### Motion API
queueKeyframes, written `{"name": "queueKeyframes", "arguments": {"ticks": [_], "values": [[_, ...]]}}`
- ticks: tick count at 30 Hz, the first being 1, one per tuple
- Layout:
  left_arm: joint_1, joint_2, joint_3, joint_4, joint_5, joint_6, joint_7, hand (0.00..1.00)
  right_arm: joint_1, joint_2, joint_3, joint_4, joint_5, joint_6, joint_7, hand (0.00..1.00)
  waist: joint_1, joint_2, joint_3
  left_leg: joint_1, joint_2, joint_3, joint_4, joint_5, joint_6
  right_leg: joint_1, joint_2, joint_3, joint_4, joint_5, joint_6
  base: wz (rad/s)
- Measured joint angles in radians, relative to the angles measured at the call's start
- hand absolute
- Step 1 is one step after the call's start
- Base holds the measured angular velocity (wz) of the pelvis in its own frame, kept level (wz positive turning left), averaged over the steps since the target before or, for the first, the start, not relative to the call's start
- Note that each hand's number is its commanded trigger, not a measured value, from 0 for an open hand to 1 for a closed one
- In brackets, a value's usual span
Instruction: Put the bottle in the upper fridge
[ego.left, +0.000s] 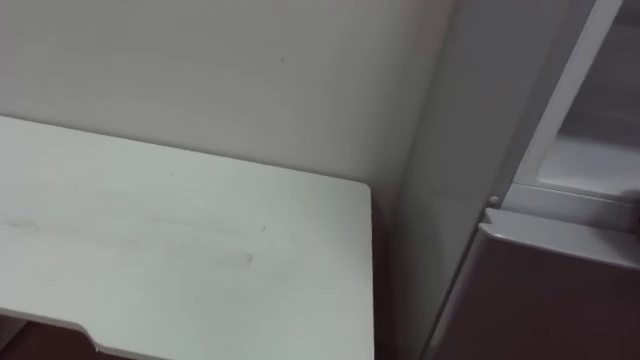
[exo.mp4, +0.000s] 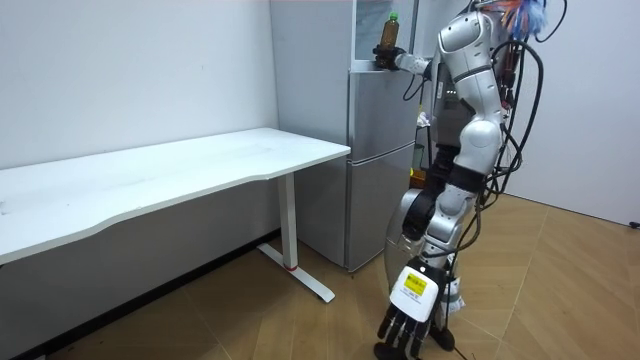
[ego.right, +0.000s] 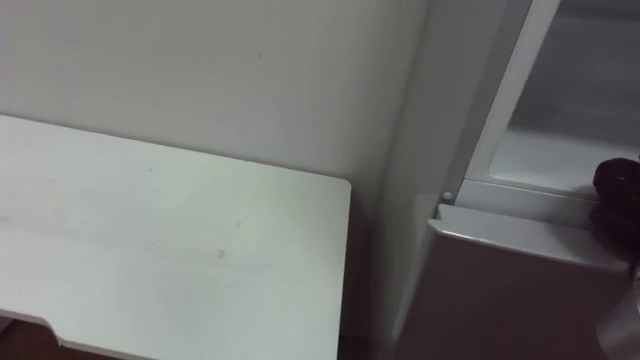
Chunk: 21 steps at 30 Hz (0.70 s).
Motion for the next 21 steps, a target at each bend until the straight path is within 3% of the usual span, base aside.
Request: {"name": "queueKeyframes", "arguments": {"ticks": [8,15,21], "values": [[0.0,0.0,-0.003,0.024,0.0,0.001,0.003,0.0,-0.077,-0.033,0.0,0.078,0.019,0.0,-0.083,1.0,-0.003,0.002,-0.0002,0.001,-0.004,-0.016,0.003,0.002,0.0,0.007,-0.001,-0.017,-0.002,-0.002,0.002,0.08],[0.0,0.0,-0.003,0.019,-0.001,0.0,0.001,0.0,-0.175,-0.087,0.005,0.076,0.044,0.0,-0.081,1.0,-0.002,0.002,-0.0008,0.003,-0.005,-0.015,-0.011,0.01,-0.001,0.009,-0.001,-0.024,-0.004,-0.002,0.001,0.03],[0.002,0.002,-0.002,0.021,0.0,0.001,-0.02,0.0,-0.185,-0.099,0.015,0.064,0.041,0.0,-0.051,1.0,0.002,0.002,-0.0007,0.002,-0.007,-0.027,-0.016,0.01,-0.002,0.014,-0.003,-0.04,-0.004,-0.002,0.001,0.06]]}}
